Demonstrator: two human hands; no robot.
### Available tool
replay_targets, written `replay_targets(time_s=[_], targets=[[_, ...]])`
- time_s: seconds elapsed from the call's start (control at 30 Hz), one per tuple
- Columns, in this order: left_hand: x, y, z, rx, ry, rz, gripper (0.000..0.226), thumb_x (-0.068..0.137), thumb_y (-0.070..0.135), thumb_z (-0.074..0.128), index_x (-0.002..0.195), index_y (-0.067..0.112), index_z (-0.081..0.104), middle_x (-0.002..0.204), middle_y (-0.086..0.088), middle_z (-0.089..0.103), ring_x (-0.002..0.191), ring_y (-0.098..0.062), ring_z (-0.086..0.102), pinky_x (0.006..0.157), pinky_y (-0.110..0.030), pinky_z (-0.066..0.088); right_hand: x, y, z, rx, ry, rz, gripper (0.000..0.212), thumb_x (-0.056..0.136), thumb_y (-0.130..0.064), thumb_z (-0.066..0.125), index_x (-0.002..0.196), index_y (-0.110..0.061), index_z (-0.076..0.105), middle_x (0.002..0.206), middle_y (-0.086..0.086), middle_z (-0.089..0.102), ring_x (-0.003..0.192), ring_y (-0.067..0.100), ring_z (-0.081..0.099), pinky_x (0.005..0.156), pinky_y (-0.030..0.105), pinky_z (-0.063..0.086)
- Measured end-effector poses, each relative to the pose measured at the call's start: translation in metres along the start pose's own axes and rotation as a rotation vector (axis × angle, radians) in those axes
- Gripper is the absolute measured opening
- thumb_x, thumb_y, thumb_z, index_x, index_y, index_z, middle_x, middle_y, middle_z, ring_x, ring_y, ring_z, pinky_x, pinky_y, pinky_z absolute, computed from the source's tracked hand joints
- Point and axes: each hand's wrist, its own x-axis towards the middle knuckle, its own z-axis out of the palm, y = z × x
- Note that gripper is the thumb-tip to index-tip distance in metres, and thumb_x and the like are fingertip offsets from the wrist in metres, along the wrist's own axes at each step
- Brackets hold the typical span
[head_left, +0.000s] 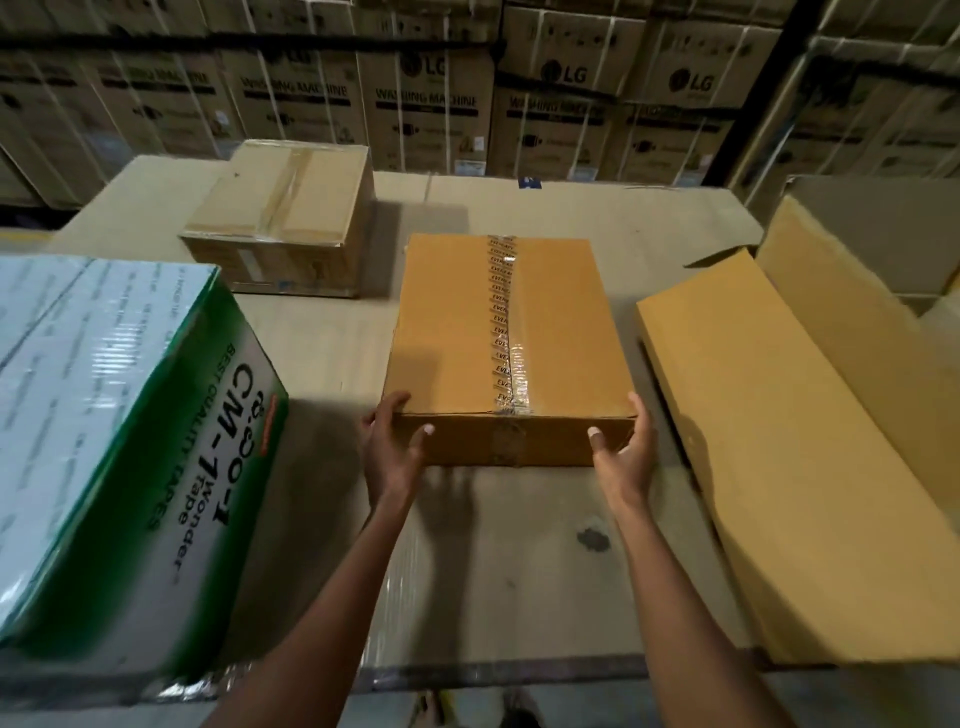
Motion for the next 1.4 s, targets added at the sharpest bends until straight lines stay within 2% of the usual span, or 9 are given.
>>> replay_targets(time_s=[0.33,0.43,0.63,0.8,0.93,1.07,1.2,1.27,1.4], targets=[[-0.12,-0.029,-0.057,0.024,0.092,0.042,0.056,0.089,0.012,0.074,0.124,0.052,0.056,0.126,0.007,0.039,0.116,-0.022,0.056,0.093,-0.039,0.058,-0.122,0.036,-0.066,0.077,-0.029,0.048,0.104,0.088,-0.026,0.082,0.166,-0.029,0.012,0.17,0.009,0.024,0.149,0.034,0.035,0.114,0.047,0.041],[-0.157,-0.029,-0.067,-0.007,0.061,-0.017,0.058,0.091,0.014,0.072,0.12,0.06,0.054,0.128,0.01,0.034,0.123,-0.025,0.052,0.095,-0.041,0.057,-0.147,0.046,-0.089,0.093,-0.056,0.097,0.097,0.088,-0.028,0.082,0.165,-0.025,0.021,0.168,0.008,0.028,0.148,0.034,0.036,0.116,0.054,0.041],[-0.236,-0.033,-0.087,-0.028,0.099,0.016,0.065,0.087,0.016,0.077,0.14,0.042,0.049,0.139,-0.001,0.045,0.12,-0.02,0.057,0.102,-0.048,0.053,-0.186,0.067,-0.14,0.08,-0.102,0.154,0.088,0.09,-0.026,0.081,0.161,-0.013,0.031,0.164,0.013,0.035,0.149,0.032,0.036,0.118,0.046,0.036],[-0.276,-0.047,-0.105,-0.088,0.088,-0.062,0.093,0.083,0.029,0.082,0.158,0.031,0.027,0.157,-0.002,0.038,0.133,-0.02,0.047,0.101,-0.044,0.05,-0.21,0.087,-0.166,0.124,-0.156,0.208,0.084,0.09,-0.026,0.081,0.159,-0.013,0.036,0.161,0.01,0.038,0.147,0.029,0.039,0.106,0.034,0.038],[-0.281,-0.062,-0.108,0.004,-0.084,-0.203,0.075,0.072,0.056,0.081,0.133,0.027,0.05,0.137,-0.006,0.047,0.119,-0.026,0.055,0.093,-0.047,0.055,-0.207,0.103,-0.171,0.077,-0.315,0.323,0.099,0.081,-0.047,0.085,0.159,-0.013,0.036,0.16,0.011,0.043,0.143,0.032,0.045,0.113,0.047,0.043],[-0.28,-0.08,-0.1,-0.096,-0.205,-0.26,0.092,0.053,0.086,0.075,0.124,0.03,0.054,0.122,-0.001,0.06,0.11,-0.024,0.062,0.092,-0.052,0.056,-0.209,0.117,-0.166,0.049,-0.444,0.396,0.123,0.064,-0.068,0.086,0.159,-0.013,0.032,0.162,0.011,0.042,0.145,0.032,0.044,0.113,0.047,0.043],[-0.289,-0.074,-0.098,-0.269,-0.18,-0.28,0.094,0.069,0.07,0.079,0.149,0.043,0.036,0.148,0.001,0.051,0.131,-0.025,0.053,0.104,-0.059,0.047,-0.216,0.104,-0.172,0.116,-0.357,0.364,0.099,0.089,-0.039,0.08,0.165,-0.016,0.02,0.169,0.01,0.028,0.152,0.032,0.034,0.119,0.049,0.036],[-0.296,-0.062,-0.102,-0.379,-0.164,-0.264,0.084,0.083,0.048,0.08,0.15,0.049,0.03,0.149,0.004,0.046,0.13,-0.024,0.05,0.106,-0.057,0.045,-0.221,0.099,-0.177,0.176,-0.359,0.343,0.1,0.087,-0.045,0.079,0.165,-0.025,0.019,0.169,0.008,0.027,0.15,0.033,0.037,0.118,0.054,0.038],[-0.297,-0.034,-0.115,-0.507,-0.11,-0.184,0.077,0.079,0.047,0.079,0.142,0.058,0.037,0.146,0.005,0.052,0.128,-0.024,0.056,0.095,-0.049,0.056,-0.225,0.075,-0.188,0.362,-0.277,0.22,0.079,0.087,-0.04,0.078,0.154,-0.03,0.037,0.145,0.004,0.059,0.128,0.026,0.061,0.088,0.041,0.057]])
